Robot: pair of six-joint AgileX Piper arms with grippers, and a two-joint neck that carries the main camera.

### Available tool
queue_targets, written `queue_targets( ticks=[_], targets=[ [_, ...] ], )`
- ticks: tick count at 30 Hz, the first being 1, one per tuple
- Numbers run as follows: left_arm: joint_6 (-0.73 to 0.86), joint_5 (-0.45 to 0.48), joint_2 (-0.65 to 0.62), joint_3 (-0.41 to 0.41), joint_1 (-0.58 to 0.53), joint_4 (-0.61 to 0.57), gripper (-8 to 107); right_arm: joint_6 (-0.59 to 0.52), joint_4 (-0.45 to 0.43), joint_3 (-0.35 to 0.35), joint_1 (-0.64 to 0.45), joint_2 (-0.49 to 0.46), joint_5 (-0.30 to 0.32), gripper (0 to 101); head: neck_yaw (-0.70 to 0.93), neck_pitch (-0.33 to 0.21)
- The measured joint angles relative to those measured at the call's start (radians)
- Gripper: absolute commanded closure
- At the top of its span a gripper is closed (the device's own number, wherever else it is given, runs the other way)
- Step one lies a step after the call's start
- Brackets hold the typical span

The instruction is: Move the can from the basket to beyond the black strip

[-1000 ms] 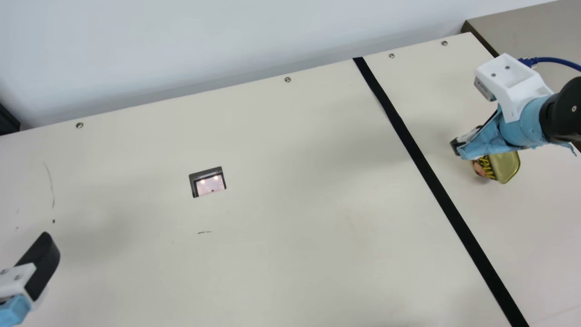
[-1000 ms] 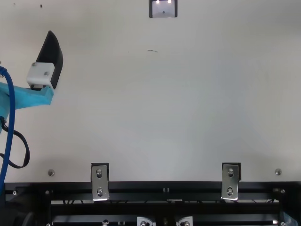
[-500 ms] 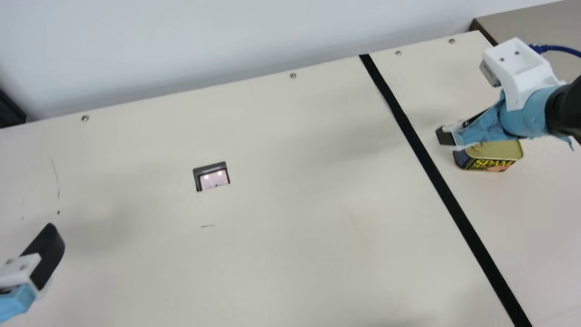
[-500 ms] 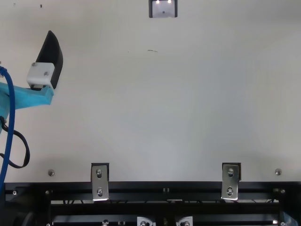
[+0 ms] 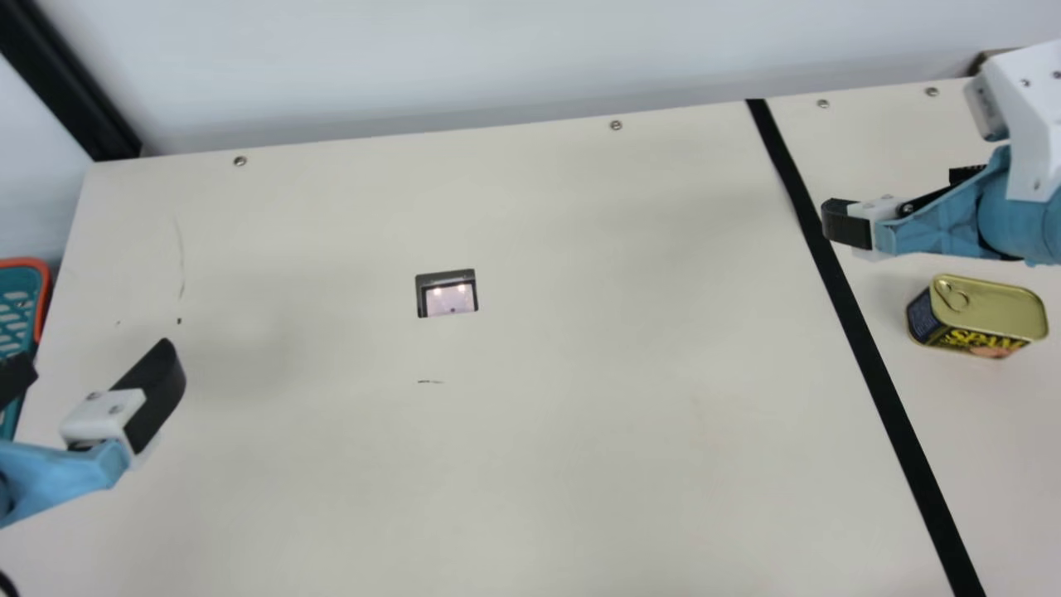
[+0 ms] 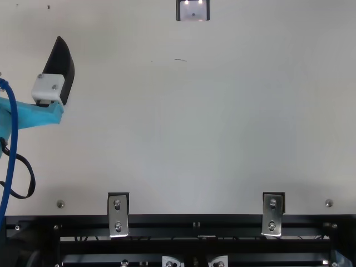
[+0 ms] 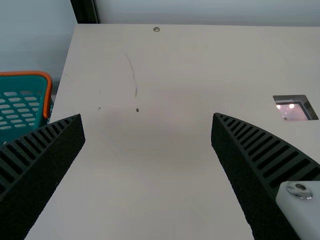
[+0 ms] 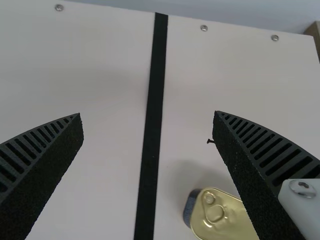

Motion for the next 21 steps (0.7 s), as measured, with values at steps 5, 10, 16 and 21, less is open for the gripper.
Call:
queue_targets(
  ticks=[5, 10, 16, 21],
  targets=[
    [0.0, 0.0, 0.0, 0.0, 0.0, 0.0, 9, -0.011, 0.063, 0.01, 0.029, -0.023, 0.009, 0, 0.046, 0.0],
    [0.0, 0.0, 0.0, 0.0, 0.0, 0.0, 9, -0.014, 0.125, 0.028, 0.065, -0.053, 0.017, 0, 0.097, 0.005],
    [0.0, 0.0, 0.0, 0.0, 0.0, 0.0, 9, -0.009, 0.176, 0.052, 0.114, -0.091, 0.022, 0, 0.159, 0.015],
    [0.0, 0.0, 0.0, 0.0, 0.0, 0.0, 9, 0.0, 0.213, 0.079, 0.159, -0.128, 0.022, 0, 0.194, 0.026]
  ],
)
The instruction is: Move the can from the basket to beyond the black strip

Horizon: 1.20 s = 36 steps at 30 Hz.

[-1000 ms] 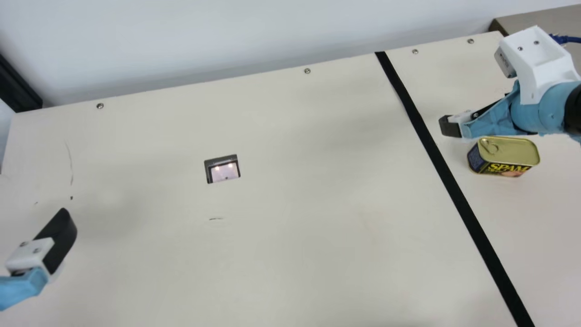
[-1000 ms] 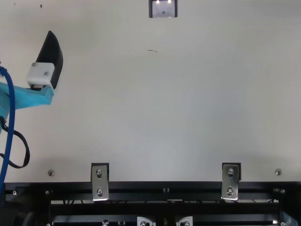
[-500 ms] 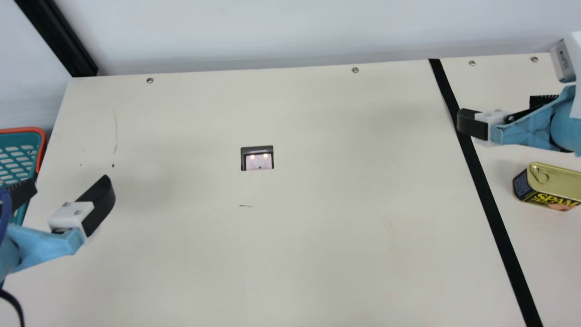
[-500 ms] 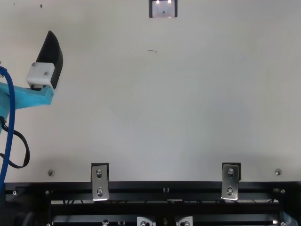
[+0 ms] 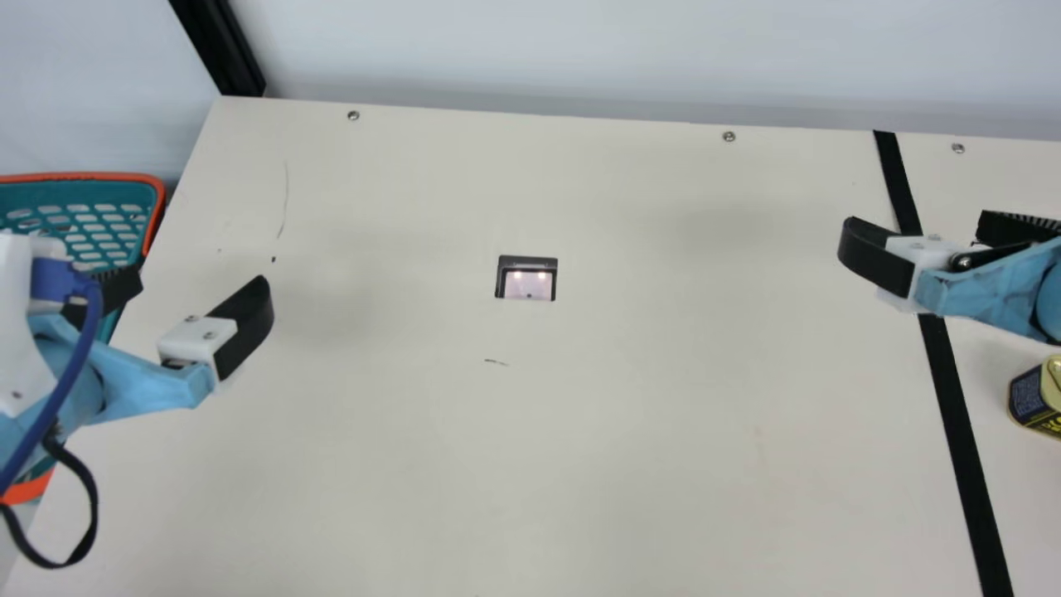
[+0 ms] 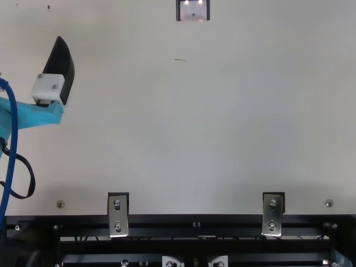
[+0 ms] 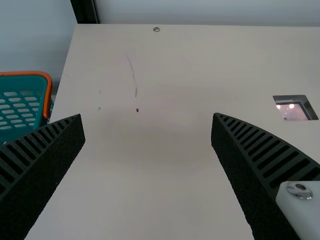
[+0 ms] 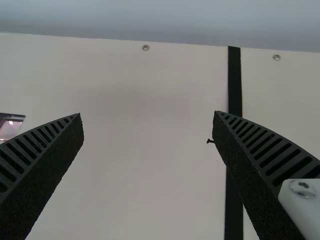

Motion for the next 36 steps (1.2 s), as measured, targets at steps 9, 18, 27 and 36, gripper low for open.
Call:
queue_targets(
  ticks=[9, 18, 27, 36],
  targets=[
    [0.0, 0.0, 0.0, 0.0, 0.0, 0.0, 9, -0.002, 0.016, 0.027, 0.045, -0.041, -0.011, 0, 0.005, 0.005],
    [0.0, 0.0, 0.0, 0.0, 0.0, 0.0, 9, -0.002, 0.017, 0.027, 0.045, -0.041, -0.013, 0, 0.005, 0.005],
    [0.026, -0.021, -0.019, -0.002, 0.0, -0.027, 9, 0.055, -0.044, 0.038, 0.11, -0.092, -0.04, 0, 0.005, 0.005],
    [0.028, -0.045, -0.1, 0.039, 0.014, -0.044, 9, 0.042, -0.052, 0.133, 0.18, -0.201, -0.089, 0, 0.005, 0.005]
  ],
)
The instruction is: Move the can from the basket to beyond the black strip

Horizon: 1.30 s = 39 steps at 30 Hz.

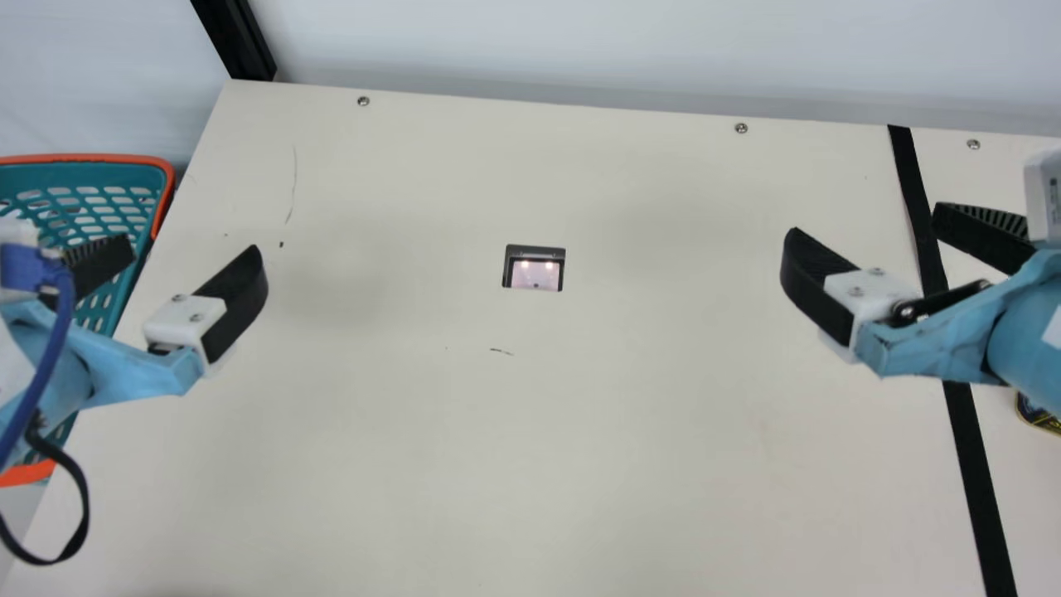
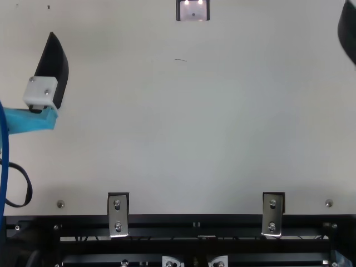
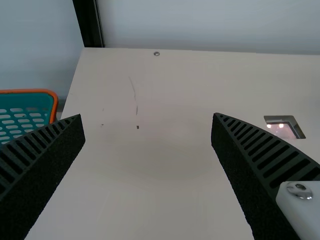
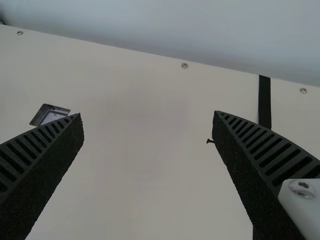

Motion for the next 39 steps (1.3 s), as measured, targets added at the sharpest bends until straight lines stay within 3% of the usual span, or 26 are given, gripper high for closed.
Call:
queue_targets(
  ticks=[10, 24, 34, 39],
  targets=[
    [0.002, 0.02, -0.124, 0.057, 0.004, -0.014, 9, -0.033, 0.037, 0.112, 0.011, -0.149, -0.019, 0, 0.0, 0.0],
    [0.004, 0.114, -0.326, 0.125, 0.012, -0.027, 9, -0.052, 0.068, 0.274, 0.001, -0.383, 0.017, 0, 0.0, 0.0],
    [0.008, 0.214, -0.504, 0.164, 0.031, -0.036, 9, 0.023, 0.022, 0.397, 0.049, -0.566, 0.02, 0, 0.0, 0.005],
    [0.014, 0.269, -0.602, 0.19, 0.044, -0.049, 9, 0.075, -0.029, 0.465, 0.058, -0.656, -0.012, 0, 0.0, 0.0]
  ],
)
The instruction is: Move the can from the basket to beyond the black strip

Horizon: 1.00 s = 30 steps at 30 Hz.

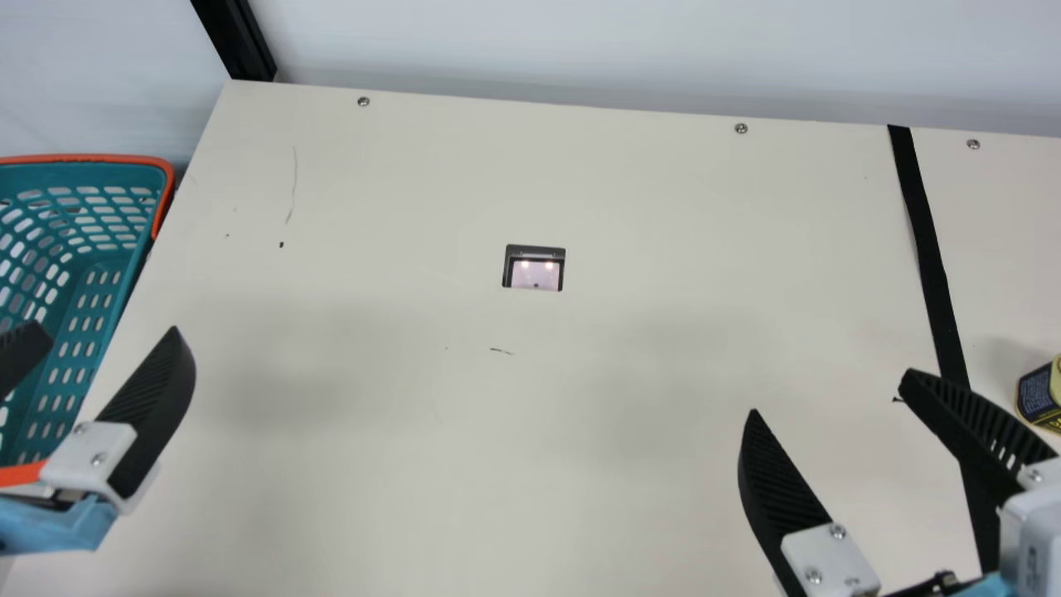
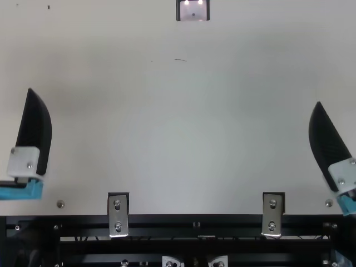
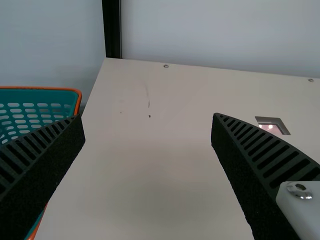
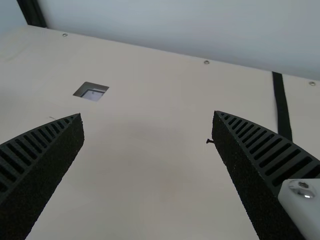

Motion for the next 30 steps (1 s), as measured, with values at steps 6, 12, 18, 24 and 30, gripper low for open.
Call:
queue_targets(
  ticks=[6, 12, 18, 24, 30],
  targets=[
    [0.017, 0.059, -0.109, 0.027, 0.024, -0.03, 9, 0.066, -0.086, 0.082, -0.028, -0.099, -0.06, 0, 0.0, 0.0],
    [0.039, 0.101, -0.187, 0.054, 0.047, -0.059, 9, 0.14, -0.162, 0.143, -0.058, -0.175, -0.104, 0, 0.0, 0.0],
    [0.061, 0.136, -0.242, 0.077, 0.052, -0.096, 9, 0.214, -0.209, 0.2, -0.028, -0.241, -0.117, 0, 0.0, 0.0],
    [0.07, 0.15, -0.254, 0.088, 0.05, -0.104, 9, 0.252, -0.226, 0.236, 0.001, -0.278, -0.104, 0, 0.0, 0.0],
    [0.07, 0.15, -0.254, 0.088, 0.05, -0.104, 9, 0.253, -0.226, 0.236, 0.001, -0.278, -0.098, 0, 0.0, 0.0]
  ],
)
